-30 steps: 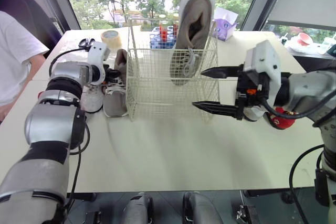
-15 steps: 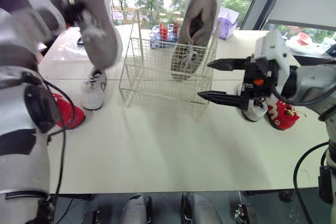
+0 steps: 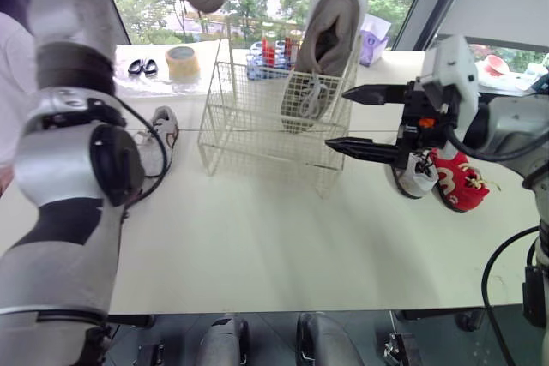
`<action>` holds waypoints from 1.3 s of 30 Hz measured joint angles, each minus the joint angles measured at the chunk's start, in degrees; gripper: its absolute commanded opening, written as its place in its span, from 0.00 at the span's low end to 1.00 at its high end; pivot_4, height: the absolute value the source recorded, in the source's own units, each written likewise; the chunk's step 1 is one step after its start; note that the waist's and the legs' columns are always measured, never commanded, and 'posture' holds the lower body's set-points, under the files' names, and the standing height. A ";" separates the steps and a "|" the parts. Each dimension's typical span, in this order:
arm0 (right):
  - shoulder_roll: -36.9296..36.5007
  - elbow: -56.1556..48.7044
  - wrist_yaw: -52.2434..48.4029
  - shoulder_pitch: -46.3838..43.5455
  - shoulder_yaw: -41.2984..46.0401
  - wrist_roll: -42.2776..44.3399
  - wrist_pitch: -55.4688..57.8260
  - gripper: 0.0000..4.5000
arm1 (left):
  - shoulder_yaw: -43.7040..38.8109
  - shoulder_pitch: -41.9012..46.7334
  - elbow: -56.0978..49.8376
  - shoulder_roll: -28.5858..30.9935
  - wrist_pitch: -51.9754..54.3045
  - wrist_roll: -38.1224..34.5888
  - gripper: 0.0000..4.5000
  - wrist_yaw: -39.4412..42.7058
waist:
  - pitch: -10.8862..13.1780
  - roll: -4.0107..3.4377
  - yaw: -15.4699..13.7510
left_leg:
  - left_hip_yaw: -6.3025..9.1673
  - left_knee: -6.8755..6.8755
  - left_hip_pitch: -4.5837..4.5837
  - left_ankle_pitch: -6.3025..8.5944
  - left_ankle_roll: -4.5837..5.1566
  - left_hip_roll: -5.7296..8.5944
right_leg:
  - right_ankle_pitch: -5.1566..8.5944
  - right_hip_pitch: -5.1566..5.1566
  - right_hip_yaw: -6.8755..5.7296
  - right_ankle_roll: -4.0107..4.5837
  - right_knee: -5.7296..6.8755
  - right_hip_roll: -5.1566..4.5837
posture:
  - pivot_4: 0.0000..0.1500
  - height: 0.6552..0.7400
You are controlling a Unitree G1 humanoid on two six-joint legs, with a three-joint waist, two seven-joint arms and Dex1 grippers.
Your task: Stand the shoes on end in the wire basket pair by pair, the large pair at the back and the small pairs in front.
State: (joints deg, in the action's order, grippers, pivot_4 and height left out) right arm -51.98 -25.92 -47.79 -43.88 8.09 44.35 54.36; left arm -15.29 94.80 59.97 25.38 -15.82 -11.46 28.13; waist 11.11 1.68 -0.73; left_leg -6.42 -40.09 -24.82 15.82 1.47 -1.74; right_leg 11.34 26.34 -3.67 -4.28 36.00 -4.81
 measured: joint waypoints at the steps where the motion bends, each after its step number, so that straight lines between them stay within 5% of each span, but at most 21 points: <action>1: -0.01 -0.37 0.56 0.35 0.56 0.40 0.33 1.00 | 0.55 -0.02 1.14 -1.60 -2.60 0.69 0.04 -0.87 | 0.00 0.00 -0.01 | 0.00 0.00 0.00 0.00 0.01 0.01 | 0.00 0.01 0.00 0.00 0.00 0.00 | 1.00 1.00; 13: -1.30 -6.35 7.80 1.30 5.81 7.15 6.63 1.00 | 8.67 -6.34 12.48 -10.78 -21.36 12.83 0.04 -12.88 | -0.01 -0.02 -0.15 | 0.10 -0.01 0.02 0.12 0.21 -0.03 | -0.01 0.03 0.00 0.02 0.02 0.02 | 1.00 1.00; 23: -2.29 -7.68 12.58 1.31 7.81 11.64 8.98 1.00 | 13.54 -11.86 14.79 -9.95 -23.59 20.26 0.04 -20.91 | -0.06 -0.07 0.04 | 0.15 0.00 0.06 0.19 0.33 -0.06 | -0.02 0.03 0.00 0.01 0.04 -0.06 | 1.00 1.00; 34: -2.67 -6.59 12.37 0.63 5.92 11.61 8.17 1.00 | 10.91 -12.68 12.86 -9.51 -18.76 16.27 0.04 -12.83 | -0.08 -0.09 0.03 | 0.14 -0.01 0.10 0.19 0.33 -0.05 | -0.02 -0.02 0.00 0.01 0.05 -0.08 | 1.00 1.00; 39: -2.75 -6.47 11.96 0.78 5.49 11.42 7.14 1.00 | 10.30 -17.77 10.72 -8.29 -15.91 14.11 0.59 -4.55 | -0.09 -0.10 -0.03 | 0.14 -0.01 0.25 0.19 0.32 -0.05 | -0.02 -0.18 0.00 0.01 0.06 -0.08 | 1.00 1.00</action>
State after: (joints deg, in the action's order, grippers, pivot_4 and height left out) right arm -54.74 -32.39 -35.83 -43.10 13.58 55.77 61.50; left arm -4.98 77.04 70.69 17.09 -31.72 2.64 23.58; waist 11.02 1.58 -0.76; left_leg -6.28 -40.11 -24.57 16.01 1.80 -1.79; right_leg 11.32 26.16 -3.67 -4.27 36.06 -4.89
